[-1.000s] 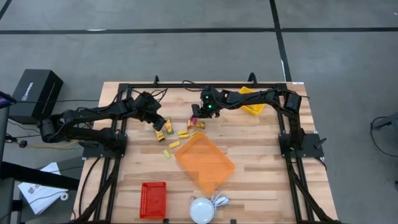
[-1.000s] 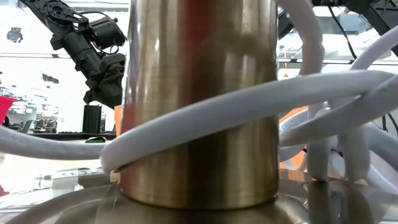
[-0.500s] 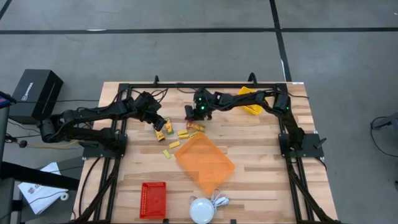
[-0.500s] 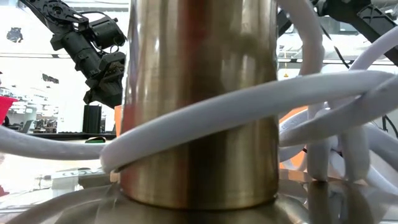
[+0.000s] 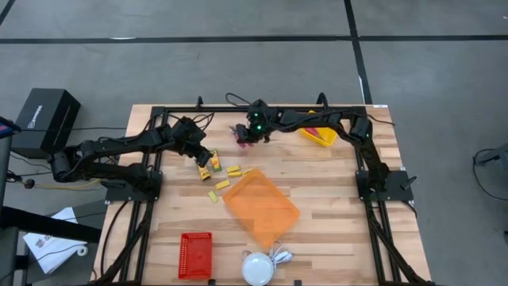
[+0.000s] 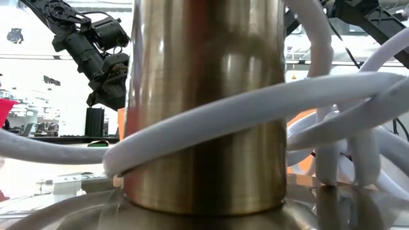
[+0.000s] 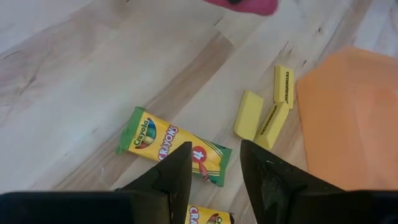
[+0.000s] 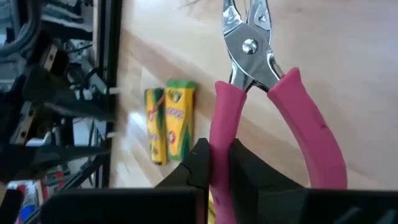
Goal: Pick & Place School Supplies
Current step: Put the pink puncher into the yellow bin
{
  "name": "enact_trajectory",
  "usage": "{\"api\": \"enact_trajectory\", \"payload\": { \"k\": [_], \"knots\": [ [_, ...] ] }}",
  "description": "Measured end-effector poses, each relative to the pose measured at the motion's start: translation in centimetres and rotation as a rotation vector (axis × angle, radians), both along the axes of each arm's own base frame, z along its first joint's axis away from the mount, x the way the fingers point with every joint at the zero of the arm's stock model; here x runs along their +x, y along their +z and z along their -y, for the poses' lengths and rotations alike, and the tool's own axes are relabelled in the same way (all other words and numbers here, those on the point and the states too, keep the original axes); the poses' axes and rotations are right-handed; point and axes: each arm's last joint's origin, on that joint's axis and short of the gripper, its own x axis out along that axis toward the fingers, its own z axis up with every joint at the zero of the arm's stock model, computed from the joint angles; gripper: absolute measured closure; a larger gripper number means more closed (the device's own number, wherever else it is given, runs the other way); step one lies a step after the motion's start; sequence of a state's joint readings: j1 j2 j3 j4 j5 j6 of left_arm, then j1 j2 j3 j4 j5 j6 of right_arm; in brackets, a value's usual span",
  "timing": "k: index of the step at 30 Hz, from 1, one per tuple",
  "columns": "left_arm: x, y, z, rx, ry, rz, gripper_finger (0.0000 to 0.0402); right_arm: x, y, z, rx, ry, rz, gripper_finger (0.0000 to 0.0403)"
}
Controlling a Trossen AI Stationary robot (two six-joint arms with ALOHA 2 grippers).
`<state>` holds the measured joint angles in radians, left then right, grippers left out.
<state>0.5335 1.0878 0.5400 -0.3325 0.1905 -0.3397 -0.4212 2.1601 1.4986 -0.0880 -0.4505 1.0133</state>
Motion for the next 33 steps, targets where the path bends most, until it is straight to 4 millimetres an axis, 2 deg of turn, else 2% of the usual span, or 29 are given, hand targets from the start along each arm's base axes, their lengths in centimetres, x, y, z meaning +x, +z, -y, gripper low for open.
{"api": "enact_trajectory", "payload": {
  "k": [9, 15, 19, 25, 29, 33],
  "knots": [
    [0.0, 0.0, 0.0, 0.003, 0.0, 0.0, 0.027, 0.1, 2.8, -0.2, -0.004, 0.061, 0.129, 0.0382],
    [0.0, 0.0, 0.0, 0.003, 0.0, 0.0, 0.027, -1.8, 6.8, -1.0, -0.086, 0.154, 0.127, 0.0382],
    [0.0, 0.0, 0.0, 0.006, 0.0, 0.004, 0.027, -4.6, 9.1, -1.0, -0.15, 0.214, 0.033, 0.0382],
    [0.1, 0.1, -0.1, 0.01, 0.0, 0.011, 0.027, -10.5, 13.3, -0.8, -0.252, 0.25, -0.131, 0.0383],
    [0.1, 0.1, -0.1, 0.012, 0.0, 0.015, 0.027, -14.8, 15.1, -0.7, -0.286, 0.269, -0.274, 0.0384],
    [0.2, 0.2, -0.1, 0.017, 0.0, 0.025, 0.027, -18.6, 16.0, -0.4, -0.294, 0.29, -0.435, 0.0384]
  ]
}}
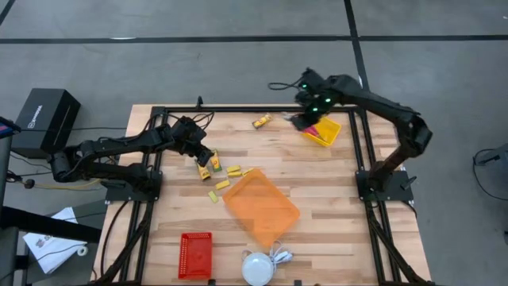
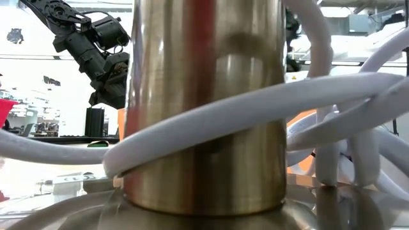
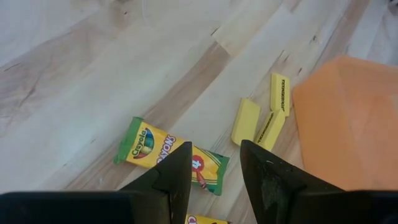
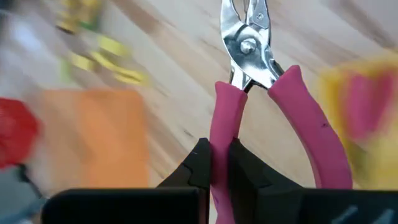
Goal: Pick & Place School Supplies
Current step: Put the pink puncher into the yellow bin
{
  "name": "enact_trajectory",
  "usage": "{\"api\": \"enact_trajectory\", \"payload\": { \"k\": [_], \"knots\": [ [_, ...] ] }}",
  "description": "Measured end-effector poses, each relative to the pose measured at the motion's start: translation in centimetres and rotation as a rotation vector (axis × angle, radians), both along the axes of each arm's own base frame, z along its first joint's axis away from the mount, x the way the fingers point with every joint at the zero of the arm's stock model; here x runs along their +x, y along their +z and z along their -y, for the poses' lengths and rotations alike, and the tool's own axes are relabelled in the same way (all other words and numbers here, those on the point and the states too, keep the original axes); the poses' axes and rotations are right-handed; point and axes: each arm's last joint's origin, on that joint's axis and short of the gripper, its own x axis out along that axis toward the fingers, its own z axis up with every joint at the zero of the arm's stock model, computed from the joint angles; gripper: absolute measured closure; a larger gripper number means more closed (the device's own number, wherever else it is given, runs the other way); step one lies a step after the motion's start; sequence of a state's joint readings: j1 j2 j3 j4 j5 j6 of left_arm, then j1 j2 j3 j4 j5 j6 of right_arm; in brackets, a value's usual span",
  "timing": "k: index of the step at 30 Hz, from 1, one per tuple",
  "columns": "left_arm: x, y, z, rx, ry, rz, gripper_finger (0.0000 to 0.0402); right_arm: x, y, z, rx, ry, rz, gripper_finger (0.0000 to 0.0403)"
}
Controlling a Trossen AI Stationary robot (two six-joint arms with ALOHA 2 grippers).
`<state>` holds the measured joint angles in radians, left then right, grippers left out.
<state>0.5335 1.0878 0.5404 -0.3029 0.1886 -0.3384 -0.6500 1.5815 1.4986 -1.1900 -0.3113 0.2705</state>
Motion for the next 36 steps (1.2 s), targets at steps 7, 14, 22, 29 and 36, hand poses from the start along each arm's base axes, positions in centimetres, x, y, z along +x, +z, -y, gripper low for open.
{"api": "enact_trajectory", "payload": {
  "k": [7, 14, 22, 29, 36],
  "knots": [
    [0.1, 0.1, 0.0, 0.0, 0.007, 0.013, 0.027, -3.7, -0.3, 1.8, -0.001, -0.003, -0.129, 0.0384],
    [0.1, 0.1, 0.0, -0.005, 0.013, 0.015, 0.027, -6.9, -5.4, 2.6, 0.105, -0.04, -0.235, 0.0384],
    [0.1, 0.1, 0.0, -0.005, 0.013, 0.014, 0.027, -8.7, -8.0, 3.5, 0.074, -0.104, -0.191, 0.0384],
    [0.1, 0.1, 0.0, -0.005, 0.013, 0.014, 0.027, -9.1, -8.6, 4.4, 0.046, -0.116, -0.127, 0.0387],
    [0.1, 0.1, -0.1, -0.004, 0.013, 0.015, 0.027, -9.3, -10.0, 4.3, 0.058, -0.116, -0.08, 0.0387]
  ]
}}
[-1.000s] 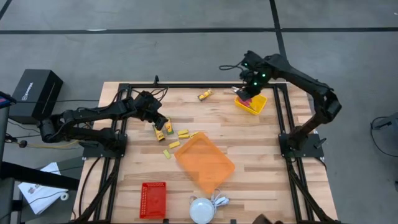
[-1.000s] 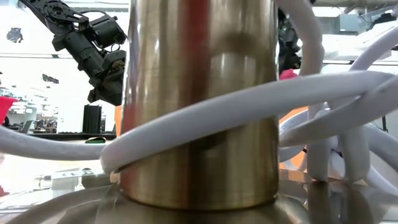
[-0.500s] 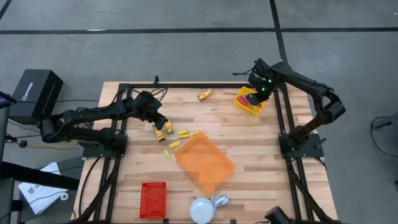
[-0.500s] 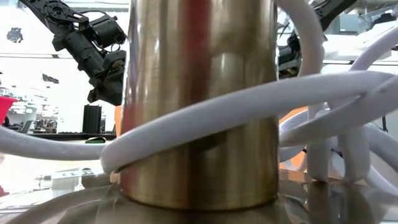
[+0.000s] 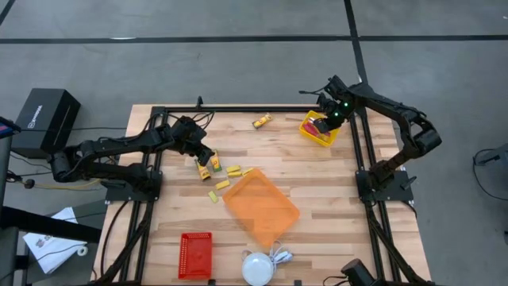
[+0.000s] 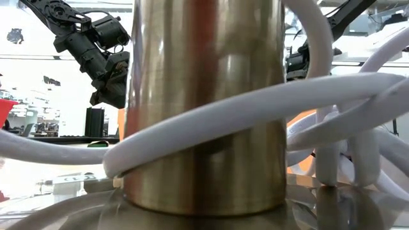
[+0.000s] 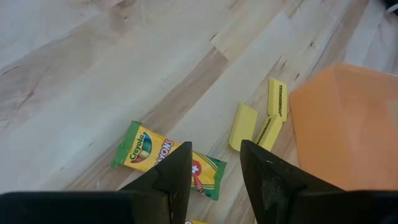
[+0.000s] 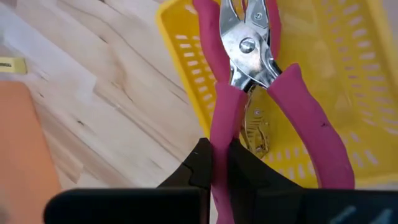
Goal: Pick & Place School Supplies
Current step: Put the pink puncher into the yellow bin
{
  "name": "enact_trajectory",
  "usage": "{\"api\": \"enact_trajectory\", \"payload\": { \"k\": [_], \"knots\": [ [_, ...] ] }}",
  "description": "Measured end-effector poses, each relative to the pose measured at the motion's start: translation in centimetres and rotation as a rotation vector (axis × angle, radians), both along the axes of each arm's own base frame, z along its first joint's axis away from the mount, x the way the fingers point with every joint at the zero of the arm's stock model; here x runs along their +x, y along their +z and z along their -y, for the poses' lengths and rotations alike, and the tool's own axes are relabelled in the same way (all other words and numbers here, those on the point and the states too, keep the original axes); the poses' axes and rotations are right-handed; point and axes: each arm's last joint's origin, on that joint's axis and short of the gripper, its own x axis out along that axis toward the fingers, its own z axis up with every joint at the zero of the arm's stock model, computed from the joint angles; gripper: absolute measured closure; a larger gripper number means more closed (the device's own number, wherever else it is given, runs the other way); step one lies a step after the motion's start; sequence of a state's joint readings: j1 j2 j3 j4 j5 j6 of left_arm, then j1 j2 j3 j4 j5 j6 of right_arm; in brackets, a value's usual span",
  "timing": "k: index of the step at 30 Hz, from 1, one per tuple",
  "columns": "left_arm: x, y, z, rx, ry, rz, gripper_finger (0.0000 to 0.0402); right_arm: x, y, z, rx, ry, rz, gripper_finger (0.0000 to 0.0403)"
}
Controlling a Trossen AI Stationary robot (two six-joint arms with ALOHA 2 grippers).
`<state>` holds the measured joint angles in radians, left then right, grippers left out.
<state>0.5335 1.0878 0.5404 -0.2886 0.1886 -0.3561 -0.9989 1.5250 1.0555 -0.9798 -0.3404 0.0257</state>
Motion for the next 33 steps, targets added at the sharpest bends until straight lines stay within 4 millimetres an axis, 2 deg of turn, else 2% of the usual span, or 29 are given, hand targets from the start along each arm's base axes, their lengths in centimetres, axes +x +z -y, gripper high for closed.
{"api": "enact_trajectory", "payload": {
  "k": [8, 14, 33],
  "knots": [
    [0.0, 0.0, 0.0, 0.0, 0.0, 0.001, 0.027, -0.2, -1.7, -0.3, -0.001, 0.0, 0.002, 0.0387],
    [0.0, 0.0, 0.0, 0.0, 0.0, 0.001, 0.027, 0.0, -1.7, 0.1, -0.043, -0.023, 0.029, 0.0384],
    [0.0, 0.0, 0.0, 0.002, -0.003, 0.0, 0.027, 0.0, -1.6, 0.8, -0.081, -0.064, 0.073, 0.0268]
  ]
}}
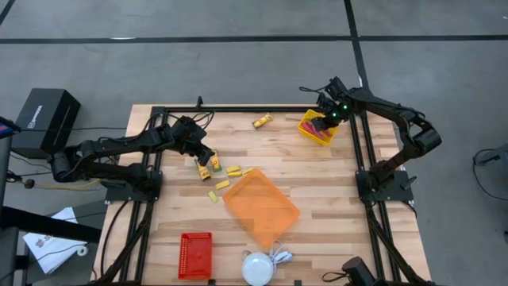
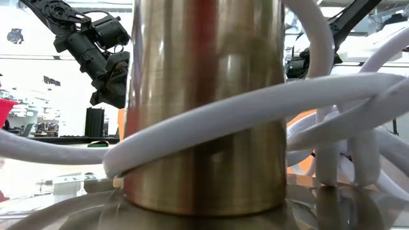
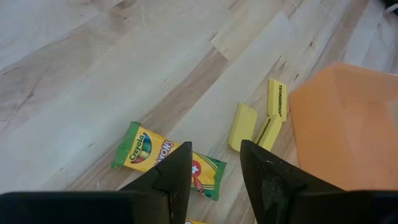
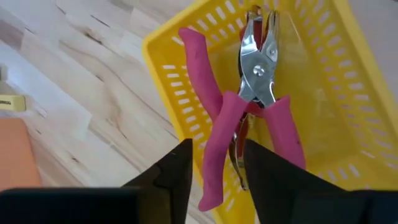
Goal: Pick & Place School Supplies
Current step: Put the pink puncher into the yellow bin
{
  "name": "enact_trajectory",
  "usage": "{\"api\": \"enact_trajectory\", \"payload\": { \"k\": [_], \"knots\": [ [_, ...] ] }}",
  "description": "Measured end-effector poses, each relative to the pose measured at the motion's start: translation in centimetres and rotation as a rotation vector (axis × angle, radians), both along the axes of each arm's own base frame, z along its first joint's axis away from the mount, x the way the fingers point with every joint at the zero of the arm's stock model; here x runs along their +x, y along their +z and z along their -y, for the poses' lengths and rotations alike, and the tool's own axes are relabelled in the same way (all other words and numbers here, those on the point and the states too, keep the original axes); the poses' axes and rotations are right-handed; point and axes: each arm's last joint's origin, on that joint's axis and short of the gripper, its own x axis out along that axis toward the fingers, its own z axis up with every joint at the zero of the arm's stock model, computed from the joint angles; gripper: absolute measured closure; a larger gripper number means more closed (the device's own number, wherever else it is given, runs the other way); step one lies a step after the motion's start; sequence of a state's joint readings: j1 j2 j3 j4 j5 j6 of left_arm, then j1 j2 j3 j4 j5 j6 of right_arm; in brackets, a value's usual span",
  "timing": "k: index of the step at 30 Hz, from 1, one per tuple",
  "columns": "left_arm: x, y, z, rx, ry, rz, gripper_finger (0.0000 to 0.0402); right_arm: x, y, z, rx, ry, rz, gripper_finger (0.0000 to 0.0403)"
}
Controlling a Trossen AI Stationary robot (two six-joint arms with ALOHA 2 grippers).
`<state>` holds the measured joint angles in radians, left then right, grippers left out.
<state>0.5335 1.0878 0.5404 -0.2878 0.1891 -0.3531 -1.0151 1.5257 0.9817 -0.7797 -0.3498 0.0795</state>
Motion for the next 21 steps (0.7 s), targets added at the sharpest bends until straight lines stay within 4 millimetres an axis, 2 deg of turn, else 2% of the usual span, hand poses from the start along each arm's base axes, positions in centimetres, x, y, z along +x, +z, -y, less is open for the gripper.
{"api": "enact_trajectory", "payload": {
  "k": [9, 21],
  "knots": [
    [0.0, 0.0, 0.0, 0.0, 0.0, 0.0, 0.027, -1.1, -0.1, 0.6, -0.04, -0.028, -0.061, 0.0237],
    [0.0, 0.0, 0.0, -0.002, 0.002, 0.001, 0.027, -1.7, -0.2, 0.6, -0.04, -0.008, -0.122, 0.0274]
  ]
}}
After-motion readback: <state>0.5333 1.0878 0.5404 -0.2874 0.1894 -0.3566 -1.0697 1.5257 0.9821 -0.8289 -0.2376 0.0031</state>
